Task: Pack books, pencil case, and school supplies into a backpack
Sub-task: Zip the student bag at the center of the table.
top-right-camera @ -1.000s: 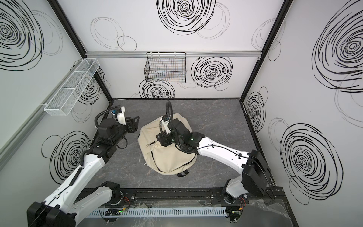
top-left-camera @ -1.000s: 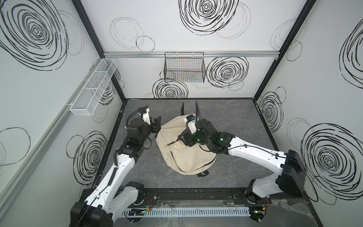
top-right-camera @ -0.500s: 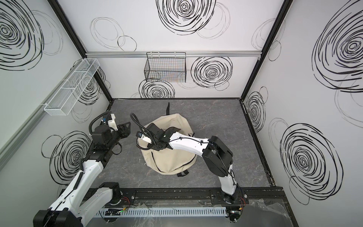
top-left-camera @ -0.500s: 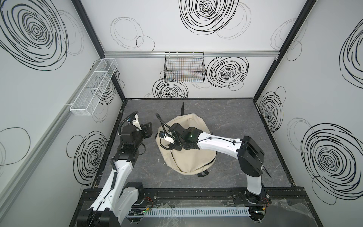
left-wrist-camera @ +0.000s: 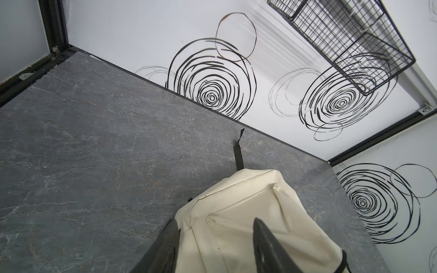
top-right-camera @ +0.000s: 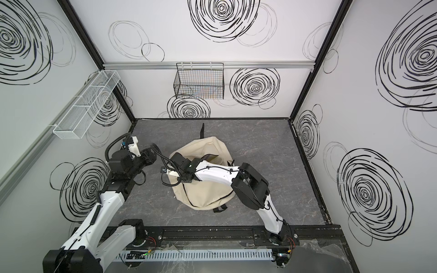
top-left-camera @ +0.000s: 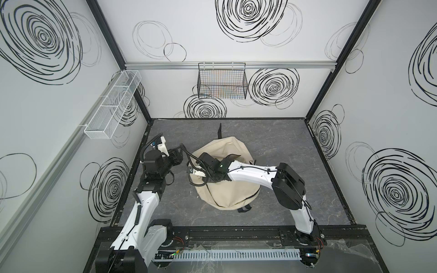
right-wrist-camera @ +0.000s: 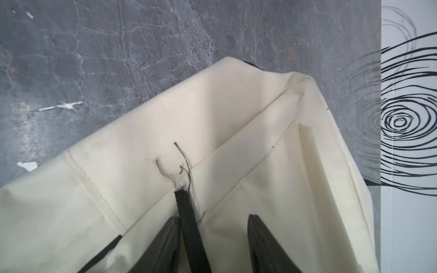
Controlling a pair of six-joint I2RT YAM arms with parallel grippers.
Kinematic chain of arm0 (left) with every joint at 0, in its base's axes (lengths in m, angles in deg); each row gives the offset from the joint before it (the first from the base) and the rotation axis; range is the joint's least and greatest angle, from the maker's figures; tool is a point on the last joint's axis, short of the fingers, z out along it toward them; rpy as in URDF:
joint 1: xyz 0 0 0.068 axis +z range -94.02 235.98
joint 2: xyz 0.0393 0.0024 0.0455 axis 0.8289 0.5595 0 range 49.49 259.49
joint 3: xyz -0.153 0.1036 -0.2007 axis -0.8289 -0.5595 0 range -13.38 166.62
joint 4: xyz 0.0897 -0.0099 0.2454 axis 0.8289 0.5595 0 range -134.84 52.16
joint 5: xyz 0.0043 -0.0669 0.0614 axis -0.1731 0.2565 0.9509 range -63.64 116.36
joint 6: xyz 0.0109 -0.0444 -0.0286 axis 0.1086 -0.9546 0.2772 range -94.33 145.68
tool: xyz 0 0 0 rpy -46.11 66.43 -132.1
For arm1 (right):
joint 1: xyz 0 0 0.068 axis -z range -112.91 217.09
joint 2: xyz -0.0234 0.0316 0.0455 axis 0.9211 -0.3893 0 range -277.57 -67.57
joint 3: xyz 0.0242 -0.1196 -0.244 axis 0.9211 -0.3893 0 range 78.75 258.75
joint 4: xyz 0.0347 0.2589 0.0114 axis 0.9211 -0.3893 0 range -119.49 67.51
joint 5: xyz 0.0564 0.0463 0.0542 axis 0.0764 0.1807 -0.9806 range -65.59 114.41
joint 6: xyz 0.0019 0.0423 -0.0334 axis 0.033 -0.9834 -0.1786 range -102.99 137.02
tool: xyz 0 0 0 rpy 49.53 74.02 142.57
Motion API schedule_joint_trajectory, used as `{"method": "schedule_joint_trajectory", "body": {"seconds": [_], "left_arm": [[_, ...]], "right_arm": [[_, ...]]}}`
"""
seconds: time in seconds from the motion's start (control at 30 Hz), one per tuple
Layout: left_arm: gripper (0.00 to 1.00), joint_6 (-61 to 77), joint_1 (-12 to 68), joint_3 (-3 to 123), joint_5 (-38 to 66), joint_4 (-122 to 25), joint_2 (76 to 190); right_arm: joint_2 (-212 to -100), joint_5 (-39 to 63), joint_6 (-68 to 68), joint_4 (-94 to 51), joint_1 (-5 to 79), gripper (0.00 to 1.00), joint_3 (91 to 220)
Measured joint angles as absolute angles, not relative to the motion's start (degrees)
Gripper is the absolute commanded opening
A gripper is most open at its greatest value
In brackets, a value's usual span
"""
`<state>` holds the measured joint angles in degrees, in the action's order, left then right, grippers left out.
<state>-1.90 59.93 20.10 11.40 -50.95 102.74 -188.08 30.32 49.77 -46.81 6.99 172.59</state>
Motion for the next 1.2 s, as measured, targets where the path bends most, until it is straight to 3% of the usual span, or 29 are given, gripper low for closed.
{"method": "schedule_joint_trajectory", "body": {"seconds": [0.17, 0.47, 0.57, 0.83, 0.97, 1.13, 1.2], "left_arm": [[0.53, -2.3, 60.2, 20.0, 10.6, -51.1, 103.2], [0.52, -3.1, 61.3, 19.8, 9.2, -52.4, 103.4], [0.51, -3.1, 61.4, 19.7, 8.8, -52.6, 103.4], [0.51, -2.2, 60.8, 19.7, 8.7, -52.7, 103.4], [0.61, 1.9, 56.8, 19.7, 9.8, -52.4, 103.4], [0.85, 15.2, 45.1, 19.7, 9.9, -50.7, 102.5], [0.87, 20.4, 41.1, 19.6, 9.3, -50.3, 101.6]], "right_arm": [[-190.4, 31.9, 49.8, -47.1, 6.9, 0.31, 175.0], [-189.7, 33.1, 45.1, -47.2, 7.1, 0.15, 175.2], [-186.7, 32.4, 42.4, -46.5, 7.4, 0.00, 172.8], [-176.2, 28.7, 32.1, -41.7, 8.5, 0.00, 164.7], [-172.8, 24.7, 25.3, -38.3, 10.2, 0.00, 160.1], [-167.7, 18.7, 14.7, -33.7, 13.9, 0.00, 154.3], [-164.5, 15.4, 9.0, -30.3, 16.0, 0.00, 150.3]]}}
